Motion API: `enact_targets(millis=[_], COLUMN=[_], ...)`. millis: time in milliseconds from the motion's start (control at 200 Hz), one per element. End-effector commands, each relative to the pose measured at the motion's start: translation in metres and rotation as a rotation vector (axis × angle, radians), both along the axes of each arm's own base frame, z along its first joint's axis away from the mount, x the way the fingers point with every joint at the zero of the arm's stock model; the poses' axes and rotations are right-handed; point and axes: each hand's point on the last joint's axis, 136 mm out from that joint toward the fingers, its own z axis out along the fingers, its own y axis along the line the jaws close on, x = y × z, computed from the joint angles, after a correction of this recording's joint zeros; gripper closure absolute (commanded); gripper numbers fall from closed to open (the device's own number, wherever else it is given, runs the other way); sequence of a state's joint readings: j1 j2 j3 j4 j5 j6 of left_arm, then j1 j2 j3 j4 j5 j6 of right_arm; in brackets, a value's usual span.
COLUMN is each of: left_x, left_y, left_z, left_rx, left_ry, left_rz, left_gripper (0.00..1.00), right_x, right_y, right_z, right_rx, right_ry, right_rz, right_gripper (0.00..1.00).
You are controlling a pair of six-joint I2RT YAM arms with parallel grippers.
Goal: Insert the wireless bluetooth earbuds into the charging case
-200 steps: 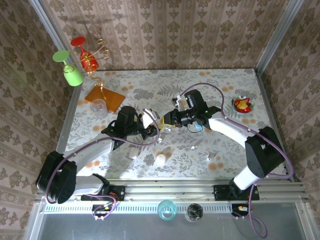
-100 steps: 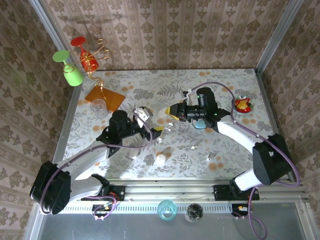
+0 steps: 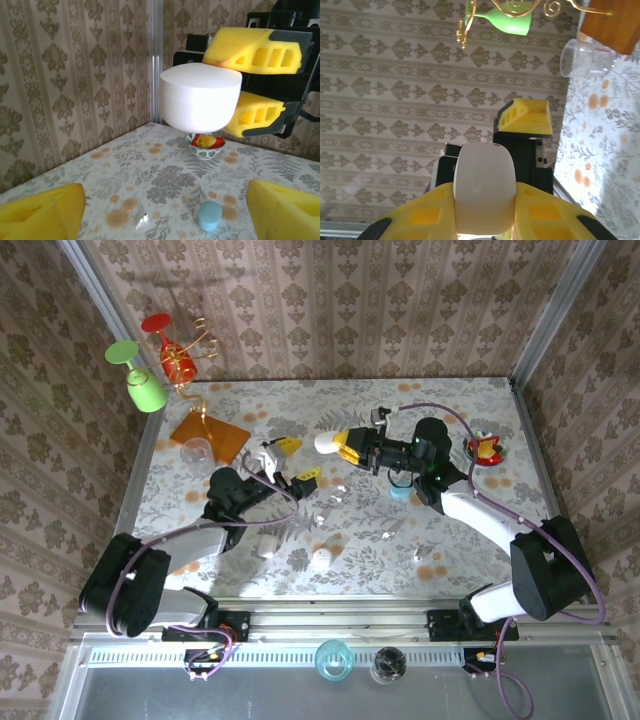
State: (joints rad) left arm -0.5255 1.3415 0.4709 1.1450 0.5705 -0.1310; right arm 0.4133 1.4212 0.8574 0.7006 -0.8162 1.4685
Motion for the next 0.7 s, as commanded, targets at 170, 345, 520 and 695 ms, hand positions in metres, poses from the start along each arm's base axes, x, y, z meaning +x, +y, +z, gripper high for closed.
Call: enact_targets(millis=[170,345,520,695], left_x=[-0.021,-0.024,-0.029,-0.032], left_y=[-0.018,-0.023,-0.024,-0.025], left_z=[0.047,0.049,0.049,0.052], left_rx=[-0.051,-0.055,-0.066,-0.078], left_ry=[-0.215,-0.206,-0.168,-0.148], left_rz=[-0.149,-0.191,-0.225,-0.248], left_gripper=[0.19,0.26,0.31,0.37], right_x=[-0.02,-0.023,-0.024,-0.025], right_y=[0.006,0.016,0.022,0.026], right_z=[0.04,0.038,0.032,0.029], right_rx=[0.134,0.14,0.133,0.126], right_ry=[-0.042,-0.03,-0.022,-0.027], right_rz=[0.048,0.078,0.094,0.113], right_gripper=[0.87,0.87,0.88,0.9])
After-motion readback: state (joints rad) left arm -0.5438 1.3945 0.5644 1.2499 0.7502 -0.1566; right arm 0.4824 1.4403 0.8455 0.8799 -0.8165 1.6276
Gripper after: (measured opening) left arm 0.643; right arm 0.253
